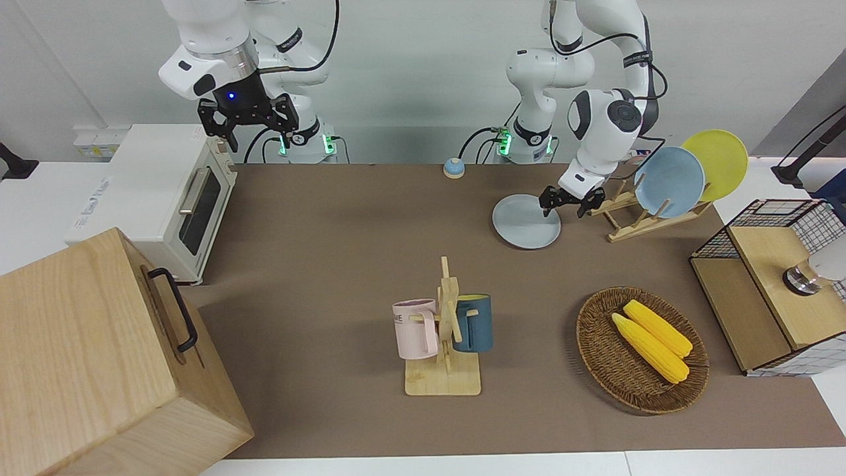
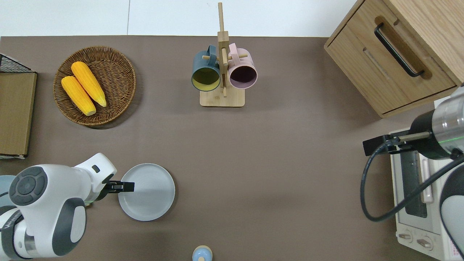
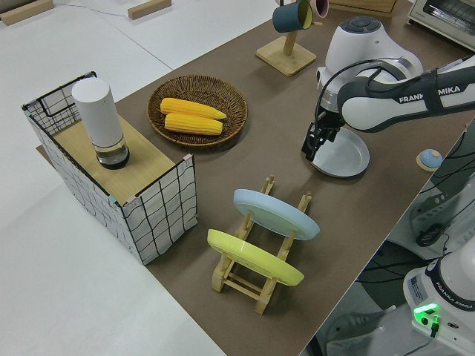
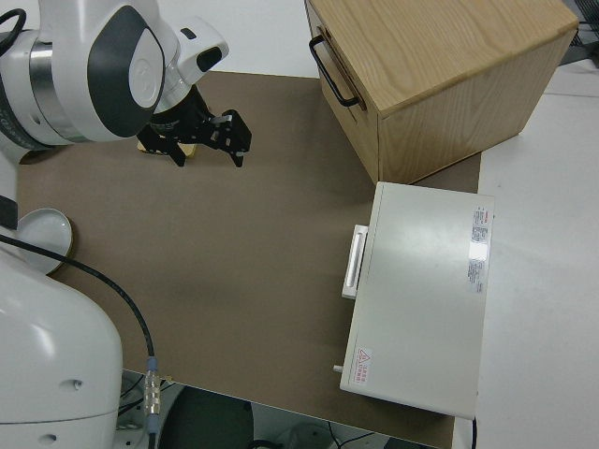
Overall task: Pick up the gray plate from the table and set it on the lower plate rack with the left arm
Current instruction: 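Grasp the gray plate rim with the left gripper and lift it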
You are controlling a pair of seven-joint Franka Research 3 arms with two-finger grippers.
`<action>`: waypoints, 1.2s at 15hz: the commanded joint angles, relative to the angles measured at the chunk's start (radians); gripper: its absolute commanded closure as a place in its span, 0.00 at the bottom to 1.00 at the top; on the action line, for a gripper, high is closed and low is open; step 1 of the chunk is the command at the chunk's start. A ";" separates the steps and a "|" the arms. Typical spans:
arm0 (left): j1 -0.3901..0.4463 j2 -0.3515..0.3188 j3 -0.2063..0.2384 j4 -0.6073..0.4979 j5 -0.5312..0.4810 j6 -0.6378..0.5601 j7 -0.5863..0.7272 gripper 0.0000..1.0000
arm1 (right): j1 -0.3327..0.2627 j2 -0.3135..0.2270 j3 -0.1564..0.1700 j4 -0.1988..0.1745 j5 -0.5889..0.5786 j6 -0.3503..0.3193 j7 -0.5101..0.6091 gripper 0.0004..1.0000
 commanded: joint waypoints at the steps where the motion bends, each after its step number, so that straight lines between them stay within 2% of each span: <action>1: -0.012 -0.014 -0.005 -0.070 -0.008 0.080 -0.010 0.01 | -0.010 -0.002 0.006 0.006 0.010 -0.014 0.000 0.01; 13: -0.036 0.073 -0.009 -0.116 -0.008 0.236 -0.013 0.02 | -0.010 -0.002 0.006 0.006 0.010 -0.014 0.000 0.01; 15: -0.036 0.081 -0.009 -0.116 -0.008 0.236 -0.013 0.10 | -0.010 -0.002 0.006 0.006 0.010 -0.014 0.000 0.01; 18: -0.036 0.081 -0.009 -0.116 -0.008 0.235 -0.013 0.49 | -0.010 -0.002 0.006 0.006 0.010 -0.014 0.000 0.01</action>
